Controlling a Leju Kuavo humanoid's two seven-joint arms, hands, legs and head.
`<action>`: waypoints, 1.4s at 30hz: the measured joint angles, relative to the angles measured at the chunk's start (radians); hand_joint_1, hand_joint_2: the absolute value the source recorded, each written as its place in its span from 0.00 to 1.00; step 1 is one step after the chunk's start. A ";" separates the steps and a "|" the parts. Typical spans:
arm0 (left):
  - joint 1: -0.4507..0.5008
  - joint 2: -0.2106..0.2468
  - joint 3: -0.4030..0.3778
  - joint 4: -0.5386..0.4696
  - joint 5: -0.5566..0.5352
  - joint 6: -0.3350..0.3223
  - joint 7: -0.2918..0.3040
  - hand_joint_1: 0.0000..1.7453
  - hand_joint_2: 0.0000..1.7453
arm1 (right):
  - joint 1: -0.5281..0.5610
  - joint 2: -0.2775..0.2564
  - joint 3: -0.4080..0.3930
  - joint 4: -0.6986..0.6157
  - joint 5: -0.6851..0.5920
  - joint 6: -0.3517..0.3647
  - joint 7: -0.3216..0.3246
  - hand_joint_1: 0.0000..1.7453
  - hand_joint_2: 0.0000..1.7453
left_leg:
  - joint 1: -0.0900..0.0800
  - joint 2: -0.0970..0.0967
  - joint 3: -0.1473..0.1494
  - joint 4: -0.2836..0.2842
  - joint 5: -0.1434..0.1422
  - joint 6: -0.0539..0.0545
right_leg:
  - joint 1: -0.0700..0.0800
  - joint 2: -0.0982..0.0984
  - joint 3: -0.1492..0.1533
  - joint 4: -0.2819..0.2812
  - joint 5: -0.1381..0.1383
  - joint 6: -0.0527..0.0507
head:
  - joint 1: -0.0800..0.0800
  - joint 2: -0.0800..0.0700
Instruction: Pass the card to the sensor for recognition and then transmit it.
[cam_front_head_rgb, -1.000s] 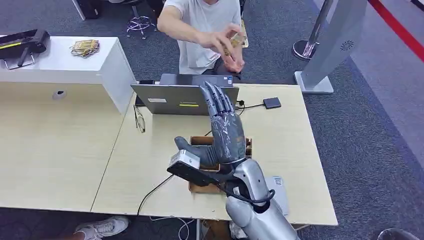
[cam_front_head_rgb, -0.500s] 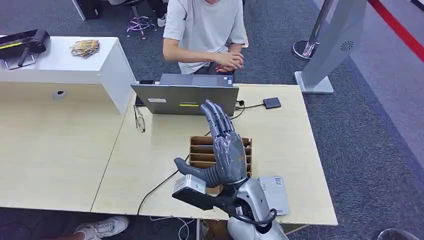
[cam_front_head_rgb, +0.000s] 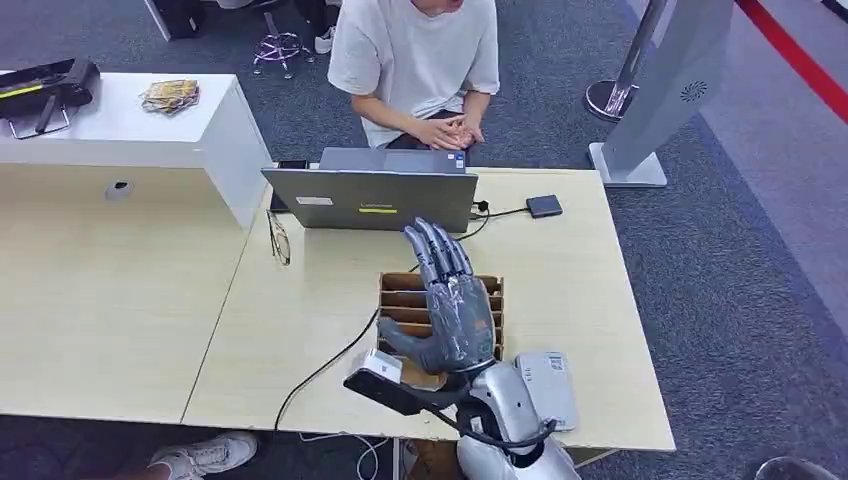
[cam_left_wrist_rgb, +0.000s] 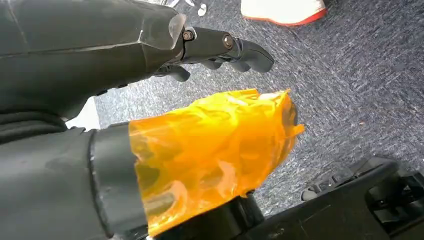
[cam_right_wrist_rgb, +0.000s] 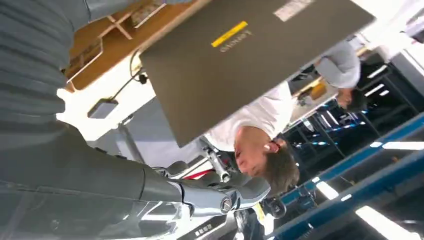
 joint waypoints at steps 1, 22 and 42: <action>0.000 0.000 0.000 0.000 0.000 -0.001 0.000 0.00 0.00 | -0.004 -0.001 0.000 0.010 0.008 0.000 0.004 0.00 1.00 | 0.000 0.000 0.000 0.000 0.000 0.000 | 0.000 0.000 0.000 0.000 0.000 0.000 | 0.000 0.000; 0.000 0.000 0.000 0.000 -0.006 -0.008 -0.003 0.00 0.00 | -0.033 -0.010 -0.022 0.127 0.098 -0.002 0.064 0.00 1.00 | 0.000 0.000 0.000 0.000 0.000 0.000 | 0.000 0.000 0.000 0.000 0.000 0.000 | 0.000 0.000; 0.000 0.000 -0.002 0.000 -0.008 -0.011 -0.001 0.00 0.00 | -0.033 -0.021 -0.078 0.187 0.174 -0.021 0.106 0.00 1.00 | 0.000 0.000 0.000 0.000 0.000 0.000 | 0.000 0.000 0.000 0.000 0.000 0.000 | 0.000 0.000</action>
